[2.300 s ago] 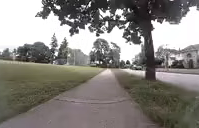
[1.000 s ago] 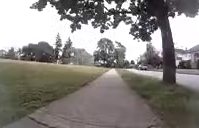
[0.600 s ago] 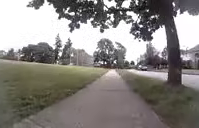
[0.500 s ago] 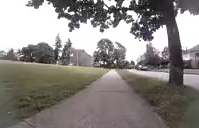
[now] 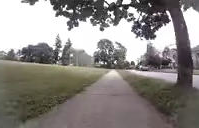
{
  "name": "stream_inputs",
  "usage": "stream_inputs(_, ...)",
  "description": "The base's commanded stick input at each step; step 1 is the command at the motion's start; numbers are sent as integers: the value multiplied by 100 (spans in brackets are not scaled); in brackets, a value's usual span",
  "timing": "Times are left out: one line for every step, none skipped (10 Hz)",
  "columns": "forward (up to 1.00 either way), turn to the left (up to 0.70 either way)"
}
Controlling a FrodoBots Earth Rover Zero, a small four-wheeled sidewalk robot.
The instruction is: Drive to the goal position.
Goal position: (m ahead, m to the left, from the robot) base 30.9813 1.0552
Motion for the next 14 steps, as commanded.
stream_inputs(70, 0)
stream_inputs(70, 0)
stream_inputs(70, 0)
stream_inputs(70, 0)
stream_inputs(70, -25)
stream_inputs(70, -35)
stream_inputs(70, -13)
stream_inputs(70, 0)
stream_inputs(70, 0)
stream_inputs(70, 0)
stream_inputs(70, 0)
stream_inputs(70, 0)
stream_inputs(70, 0)
stream_inputs(70, 0)
